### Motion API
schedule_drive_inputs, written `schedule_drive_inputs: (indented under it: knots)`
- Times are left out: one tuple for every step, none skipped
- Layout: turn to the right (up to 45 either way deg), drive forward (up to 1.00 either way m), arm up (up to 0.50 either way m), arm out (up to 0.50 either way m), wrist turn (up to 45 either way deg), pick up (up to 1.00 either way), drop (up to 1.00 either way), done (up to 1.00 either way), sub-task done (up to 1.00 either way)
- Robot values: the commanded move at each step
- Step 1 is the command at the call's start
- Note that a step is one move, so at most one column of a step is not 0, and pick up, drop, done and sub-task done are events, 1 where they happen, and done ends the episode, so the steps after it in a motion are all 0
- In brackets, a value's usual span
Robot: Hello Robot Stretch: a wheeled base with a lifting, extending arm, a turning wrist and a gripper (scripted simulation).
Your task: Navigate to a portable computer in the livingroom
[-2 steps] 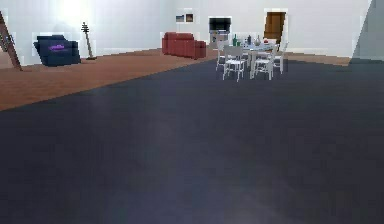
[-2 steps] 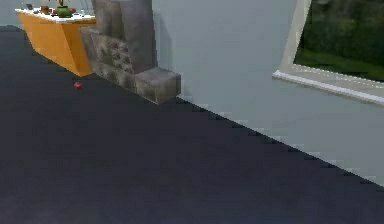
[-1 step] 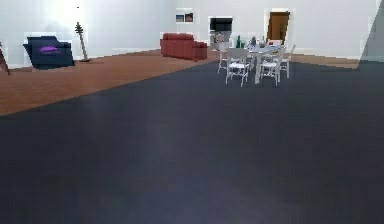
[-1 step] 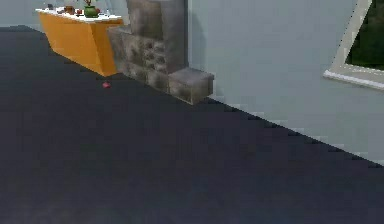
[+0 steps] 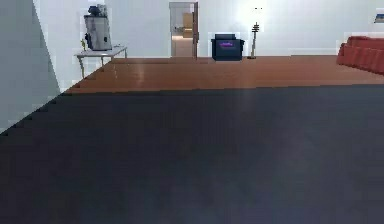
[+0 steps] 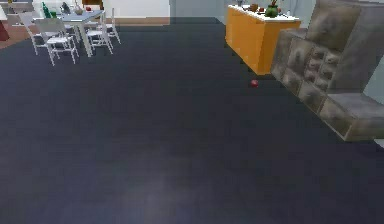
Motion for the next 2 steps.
schedule_drive_inputs:
  knots:
    - [-3.0, 0.0, 0.0, 0.0, 0.0, 0.0, 0.0, 0.0, 0.0]
    - [0.0, 0.85, 0.0, 0.0, 0.0, 0.0, 0.0, 0.0, 0.0]
